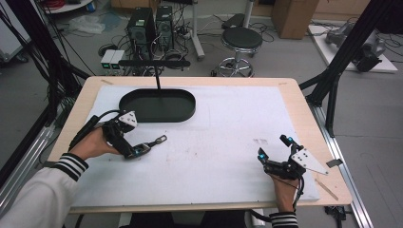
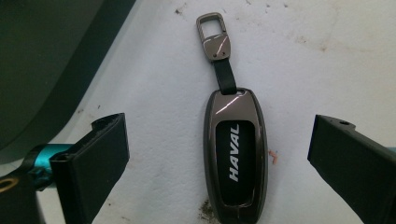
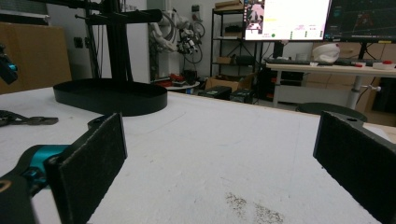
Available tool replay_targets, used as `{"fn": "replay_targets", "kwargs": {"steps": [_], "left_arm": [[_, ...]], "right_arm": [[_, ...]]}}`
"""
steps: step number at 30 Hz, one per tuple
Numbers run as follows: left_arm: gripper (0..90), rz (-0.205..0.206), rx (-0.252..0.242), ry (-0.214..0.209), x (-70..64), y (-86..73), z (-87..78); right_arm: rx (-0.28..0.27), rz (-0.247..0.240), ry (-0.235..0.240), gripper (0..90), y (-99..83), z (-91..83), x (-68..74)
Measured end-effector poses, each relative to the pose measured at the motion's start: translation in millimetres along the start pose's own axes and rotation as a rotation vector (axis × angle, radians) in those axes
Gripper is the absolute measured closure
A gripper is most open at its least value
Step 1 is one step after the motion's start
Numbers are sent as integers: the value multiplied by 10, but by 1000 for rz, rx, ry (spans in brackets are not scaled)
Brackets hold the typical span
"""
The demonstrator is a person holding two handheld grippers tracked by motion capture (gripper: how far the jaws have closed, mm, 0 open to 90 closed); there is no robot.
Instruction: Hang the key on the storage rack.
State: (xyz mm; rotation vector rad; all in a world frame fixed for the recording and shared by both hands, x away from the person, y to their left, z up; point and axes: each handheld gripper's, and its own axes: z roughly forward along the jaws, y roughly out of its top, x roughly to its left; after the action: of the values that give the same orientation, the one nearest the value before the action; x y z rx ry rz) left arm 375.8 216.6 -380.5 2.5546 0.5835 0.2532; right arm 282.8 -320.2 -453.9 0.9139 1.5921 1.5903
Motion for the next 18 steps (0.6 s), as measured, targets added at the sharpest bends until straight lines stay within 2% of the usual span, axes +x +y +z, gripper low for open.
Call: {"fn": "replay_targets", "kwargs": {"steps": [7, 9, 15, 18], "left_arm": [[59, -7, 69, -6, 2, -8, 70], [69, 5, 89, -4, -12, 1, 95], [105, 7, 131, -24, -30, 20, 161], [125, -1, 133, -40, -43, 40, 186]], "right_arm": [[-2, -1, 0, 17, 0, 0, -3], [-1, -3, 0, 17, 0, 0, -4], [-1, -2, 1, 17, 0, 0, -4], [-2, -1, 0, 17, 0, 0, -3]]}}
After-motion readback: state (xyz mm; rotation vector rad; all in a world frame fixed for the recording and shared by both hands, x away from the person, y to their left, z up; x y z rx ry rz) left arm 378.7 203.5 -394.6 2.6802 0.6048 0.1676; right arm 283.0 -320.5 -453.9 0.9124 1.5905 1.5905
